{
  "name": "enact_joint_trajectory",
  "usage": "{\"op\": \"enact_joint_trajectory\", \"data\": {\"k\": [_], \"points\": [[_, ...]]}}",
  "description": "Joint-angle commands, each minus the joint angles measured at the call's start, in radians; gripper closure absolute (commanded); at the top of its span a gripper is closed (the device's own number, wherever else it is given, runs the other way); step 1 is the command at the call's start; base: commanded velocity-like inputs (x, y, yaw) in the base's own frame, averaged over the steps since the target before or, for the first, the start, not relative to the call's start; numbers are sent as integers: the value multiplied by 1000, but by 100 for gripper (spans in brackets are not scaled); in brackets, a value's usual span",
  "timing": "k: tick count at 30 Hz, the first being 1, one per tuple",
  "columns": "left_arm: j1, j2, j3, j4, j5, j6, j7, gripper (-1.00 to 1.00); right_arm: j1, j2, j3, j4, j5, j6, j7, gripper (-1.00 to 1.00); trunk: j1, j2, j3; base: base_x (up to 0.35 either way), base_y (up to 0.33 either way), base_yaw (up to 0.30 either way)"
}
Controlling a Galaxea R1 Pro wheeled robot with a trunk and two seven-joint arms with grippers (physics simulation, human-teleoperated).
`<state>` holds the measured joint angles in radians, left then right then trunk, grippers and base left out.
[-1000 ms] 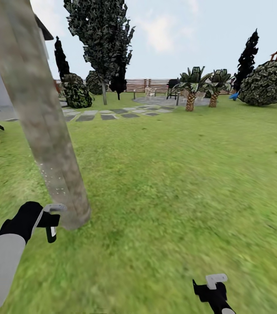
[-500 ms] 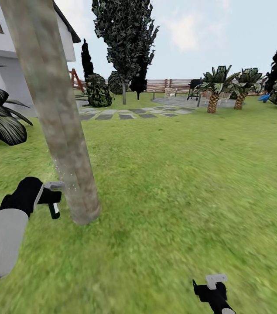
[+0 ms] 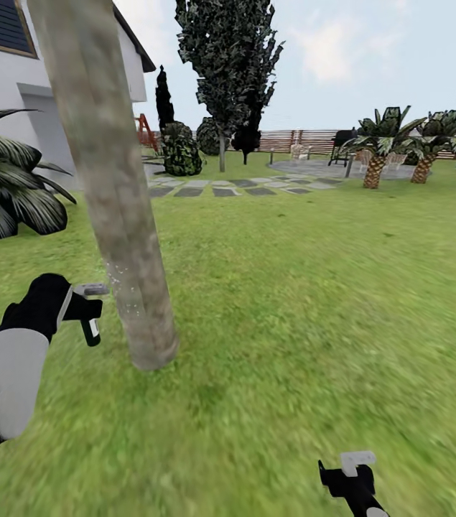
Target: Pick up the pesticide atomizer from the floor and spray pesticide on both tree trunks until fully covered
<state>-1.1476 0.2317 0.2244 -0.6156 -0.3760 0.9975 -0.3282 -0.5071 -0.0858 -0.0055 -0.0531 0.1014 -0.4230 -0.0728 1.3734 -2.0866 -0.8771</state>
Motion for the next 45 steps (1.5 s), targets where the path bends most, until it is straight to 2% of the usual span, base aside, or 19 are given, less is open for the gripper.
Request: {"op": "enact_joint_trajectory", "data": {"k": [1,11,30,45], "points": [[1,-1,4,-1,-11,3,-9,100,-1,0,-1,1,11,-2,-7,-100,0,0,-1,299,-88,0],[3,0,4,-1,-11,4,-9,100,-1,0,-1,1,11,-1,-7,-100,0,0,-1,221,-183,0],[0,3,5,-1,-11,6,-9,100,-1,1,-1,1,11,-1,-7,-100,0,0,-1,5,-274,2],[11,3,1,-1,-12,4,-8,100,-1,3,-1,1,11,-2,-7,-100,0,0,-1,122,-251,204]]}}
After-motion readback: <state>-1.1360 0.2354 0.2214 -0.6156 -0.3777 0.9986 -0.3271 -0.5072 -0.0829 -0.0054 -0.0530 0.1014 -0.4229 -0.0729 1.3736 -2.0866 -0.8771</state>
